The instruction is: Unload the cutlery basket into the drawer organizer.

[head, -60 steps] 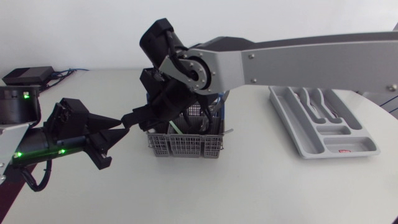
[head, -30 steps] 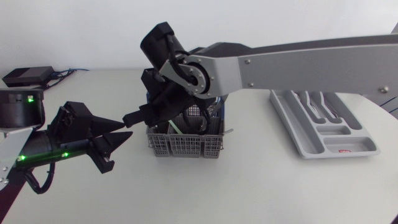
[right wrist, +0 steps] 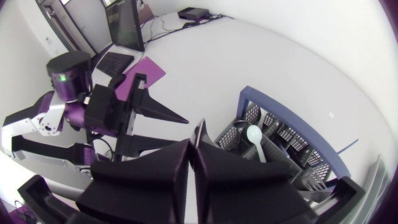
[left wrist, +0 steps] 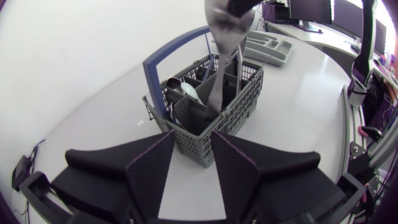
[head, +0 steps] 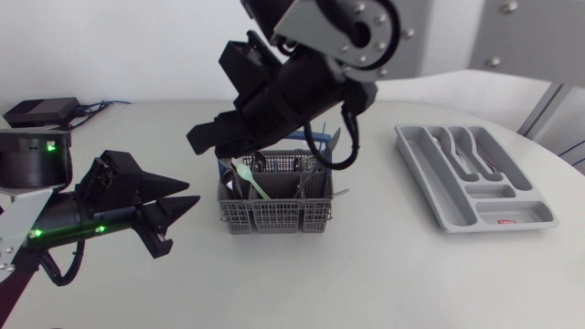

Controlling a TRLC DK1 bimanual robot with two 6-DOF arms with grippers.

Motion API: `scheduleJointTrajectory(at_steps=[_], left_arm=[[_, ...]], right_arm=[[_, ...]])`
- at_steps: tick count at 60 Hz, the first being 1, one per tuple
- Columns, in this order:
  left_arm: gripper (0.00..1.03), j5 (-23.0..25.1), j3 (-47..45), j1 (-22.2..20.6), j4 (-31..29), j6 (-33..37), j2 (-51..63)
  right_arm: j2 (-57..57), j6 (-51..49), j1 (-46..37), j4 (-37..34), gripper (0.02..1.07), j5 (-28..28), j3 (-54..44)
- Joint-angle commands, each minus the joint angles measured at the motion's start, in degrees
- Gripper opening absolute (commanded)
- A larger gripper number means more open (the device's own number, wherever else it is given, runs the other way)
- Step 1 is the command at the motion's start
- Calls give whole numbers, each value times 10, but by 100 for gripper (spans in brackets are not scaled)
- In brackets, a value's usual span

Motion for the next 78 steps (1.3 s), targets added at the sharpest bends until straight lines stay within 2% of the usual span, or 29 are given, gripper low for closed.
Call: scheduleJointTrajectory(at_steps=[1, 19, 38, 45, 52, 58, 78], left_arm=[[43, -1, 26, -18, -7, 0, -10], [43, 44, 108, -62, -50, -27, -5], [43, 161, 154, -62, -99, -21, 33], [43, 224, 162, -62, -151, 9, 34], [43, 252, 159, -73, -205, 52, 26], [43, 264, 152, -88, -251, 92, 9], [43, 267, 121, -154, -324, 155, -19]], right_arm=[[-38, -20, -3, -23, 8, -10, 22], [-119, -28, -17, -79, 8, -76, 15], [-175, -50, -20, -102, 8, -160, -50], [-192, -59, -20, -105, 8, -179, -73], [-206, -68, -21, -104, 8, -199, -105], [-216, -70, -25, -100, 8, -228, -134], [-228, -66, -24, -80, 8, -297, -179]])
